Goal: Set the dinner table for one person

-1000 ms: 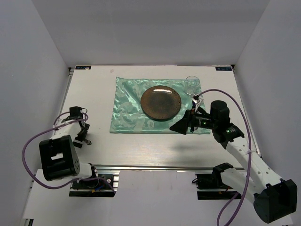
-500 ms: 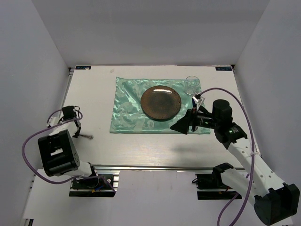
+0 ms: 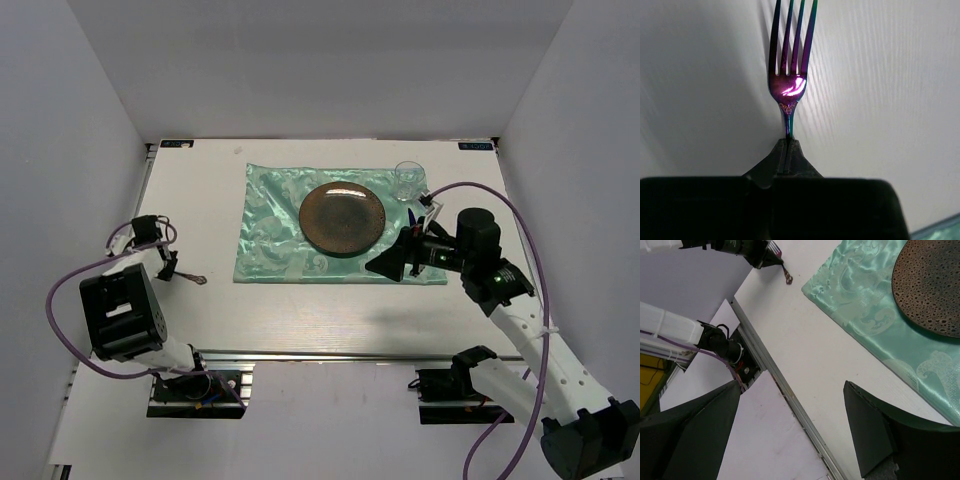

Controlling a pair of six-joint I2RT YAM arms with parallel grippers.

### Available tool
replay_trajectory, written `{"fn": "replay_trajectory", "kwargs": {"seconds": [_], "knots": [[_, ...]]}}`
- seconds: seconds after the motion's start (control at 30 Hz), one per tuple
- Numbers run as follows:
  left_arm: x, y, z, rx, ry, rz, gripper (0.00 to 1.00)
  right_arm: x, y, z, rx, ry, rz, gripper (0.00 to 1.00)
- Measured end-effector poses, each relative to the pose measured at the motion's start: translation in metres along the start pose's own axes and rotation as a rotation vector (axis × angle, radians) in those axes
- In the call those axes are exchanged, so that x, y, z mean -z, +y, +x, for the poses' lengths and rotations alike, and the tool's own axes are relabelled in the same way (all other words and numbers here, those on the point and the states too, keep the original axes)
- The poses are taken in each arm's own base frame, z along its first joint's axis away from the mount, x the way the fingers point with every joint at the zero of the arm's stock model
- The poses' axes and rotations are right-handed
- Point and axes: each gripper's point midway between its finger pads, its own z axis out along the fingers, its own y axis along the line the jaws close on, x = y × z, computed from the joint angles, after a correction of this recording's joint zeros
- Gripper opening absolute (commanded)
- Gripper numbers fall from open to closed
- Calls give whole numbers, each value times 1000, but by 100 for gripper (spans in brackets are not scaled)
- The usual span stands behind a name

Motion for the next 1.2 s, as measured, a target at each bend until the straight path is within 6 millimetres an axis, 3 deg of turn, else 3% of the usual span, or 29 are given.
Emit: {"fn": "replay_trajectory", "kwargs": {"seconds": [0.13, 0.2, 0.37, 0.53, 0.63, 0.8, 0.87, 0.97, 1.2], "knots": [[19, 4, 19, -101, 98, 12, 0, 0, -2, -8, 15, -19, 25, 89], [32, -4, 25, -174, 147, 63, 0, -1, -5, -11, 22, -24, 42, 89], [68, -67, 24, -378, 232, 311, 0, -8, -25, -17, 13, -11, 120, 89], [102, -150, 15, -636, 227, 533, 0, -11, -43, -16, 6, 16, 201, 89], [116, -180, 42, -774, 262, 632, 0, -9, -49, -24, 22, 21, 246, 89], [127, -214, 114, -1038, 355, 645, 0, -6, -51, -41, 62, -8, 295, 89], [127, -222, 138, -1116, 366, 638, 0, -5, -53, -40, 59, -5, 309, 89], [129, -218, 167, -1202, 397, 608, 0, -4, -56, -37, 49, 6, 323, 89], [121, -209, 181, -1201, 429, 551, 0, -3, -62, -25, 29, 31, 341, 89]]}}
